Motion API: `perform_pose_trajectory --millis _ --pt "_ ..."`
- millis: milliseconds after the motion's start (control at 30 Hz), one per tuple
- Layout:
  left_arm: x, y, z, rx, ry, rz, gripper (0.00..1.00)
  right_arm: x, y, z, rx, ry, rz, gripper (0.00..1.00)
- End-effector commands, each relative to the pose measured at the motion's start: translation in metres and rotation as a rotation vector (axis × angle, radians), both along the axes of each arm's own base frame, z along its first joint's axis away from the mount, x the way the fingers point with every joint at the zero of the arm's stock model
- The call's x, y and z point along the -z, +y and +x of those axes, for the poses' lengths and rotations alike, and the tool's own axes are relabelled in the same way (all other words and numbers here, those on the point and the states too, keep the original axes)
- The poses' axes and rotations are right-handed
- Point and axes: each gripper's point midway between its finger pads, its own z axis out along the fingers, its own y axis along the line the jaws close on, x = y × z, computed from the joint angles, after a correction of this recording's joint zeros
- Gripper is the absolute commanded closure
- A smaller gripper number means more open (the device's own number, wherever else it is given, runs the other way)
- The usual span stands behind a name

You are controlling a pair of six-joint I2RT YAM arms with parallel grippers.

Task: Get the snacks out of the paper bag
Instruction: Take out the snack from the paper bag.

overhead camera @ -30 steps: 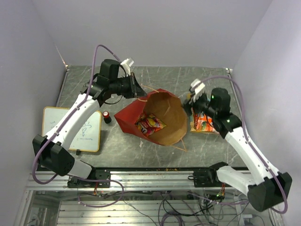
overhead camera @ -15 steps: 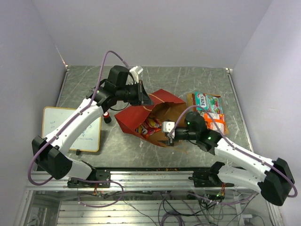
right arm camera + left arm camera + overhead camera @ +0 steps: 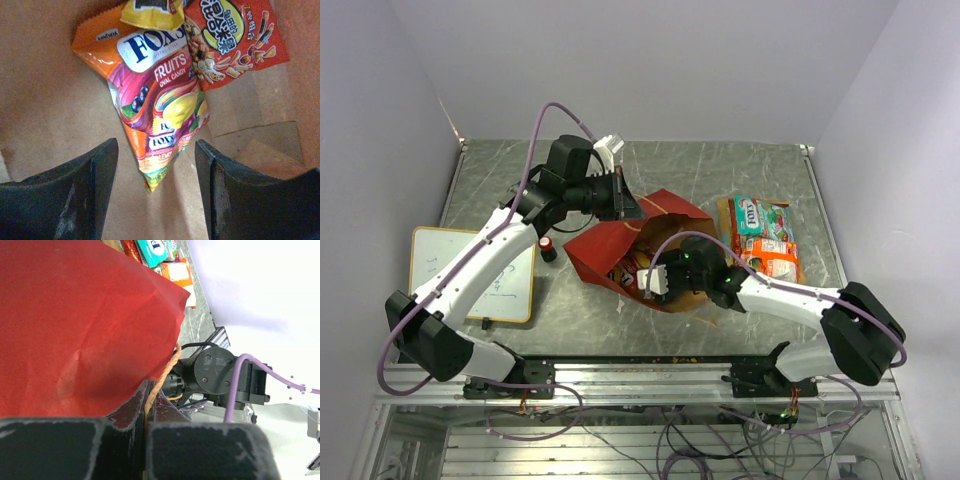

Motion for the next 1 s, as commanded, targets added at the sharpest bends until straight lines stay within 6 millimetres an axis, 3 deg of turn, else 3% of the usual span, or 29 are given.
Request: perform_pose_trajectory --millis 0,267,500,700,767,833,900,967 --pt "-0.019 0.001 -0.004 0.033 -0.056 -0.007 0.93 -0.015 0.005 0.025 -0.015 -0.152 -0.022 0.37" --pt "-0.016 0.0 -0.006 0.039 -0.038 -0.003 0.93 0.014 0.022 0.035 -0.079 -0.15 -0.071 0.37" --pt "-0.014 0.004 -0.01 0.024 -0.014 0.006 0.93 0.018 0.037 0.061 -0.035 -0.25 -0.01 0.41" --pt "-0.009 0.011 -0.013 -0.013 0.002 0.026 0.93 -0.002 0.047 0.085 0.048 -0.321 0.063 0.61" --pt "-0.008 0.013 -0.011 -0.028 -0.003 0.032 0.93 -0.005 0.047 0.083 0.051 -0.308 0.072 0.8" --pt "-0.007 0.015 -0.01 -0.049 -0.003 0.04 0.93 -0.008 0.045 0.076 0.041 -0.28 0.082 0.92" --pt "-0.005 0.017 -0.009 -0.061 -0.002 0.048 0.93 -0.012 0.043 0.067 0.031 -0.238 0.083 1.0" --pt "-0.004 0.02 -0.007 -0.076 -0.009 0.056 0.93 -0.022 0.04 0.057 0.031 -0.2 0.111 1.0"
